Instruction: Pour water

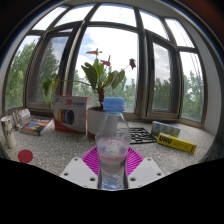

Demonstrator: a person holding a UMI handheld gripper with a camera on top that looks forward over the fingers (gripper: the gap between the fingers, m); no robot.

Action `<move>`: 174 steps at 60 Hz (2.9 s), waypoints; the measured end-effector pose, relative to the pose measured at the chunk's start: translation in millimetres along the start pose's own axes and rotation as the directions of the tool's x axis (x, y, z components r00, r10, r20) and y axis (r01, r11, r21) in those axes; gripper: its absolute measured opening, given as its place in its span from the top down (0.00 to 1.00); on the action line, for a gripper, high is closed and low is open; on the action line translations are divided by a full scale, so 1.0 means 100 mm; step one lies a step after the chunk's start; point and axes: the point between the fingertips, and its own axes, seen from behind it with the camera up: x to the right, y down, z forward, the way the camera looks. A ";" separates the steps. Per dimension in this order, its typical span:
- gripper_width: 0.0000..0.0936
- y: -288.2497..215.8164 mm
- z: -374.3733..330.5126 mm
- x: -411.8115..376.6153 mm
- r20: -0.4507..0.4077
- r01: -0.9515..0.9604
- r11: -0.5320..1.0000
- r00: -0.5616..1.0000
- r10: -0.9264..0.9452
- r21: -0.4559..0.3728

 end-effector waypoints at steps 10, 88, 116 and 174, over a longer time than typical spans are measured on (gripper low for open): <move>0.71 -0.21 -0.10 0.04 -0.084 0.060 0.998 0.995 -0.059 0.013; 0.70 -2.85 -0.77 -4.12 -0.513 0.883 -0.375 -0.192 -0.837 0.282; 0.70 -2.26 -0.79 -3.14 0.218 -0.037 0.971 0.976 -0.015 0.236; 0.08 -0.23 -1.52 -3.00 0.029 -0.029 0.974 0.999 0.037 -0.226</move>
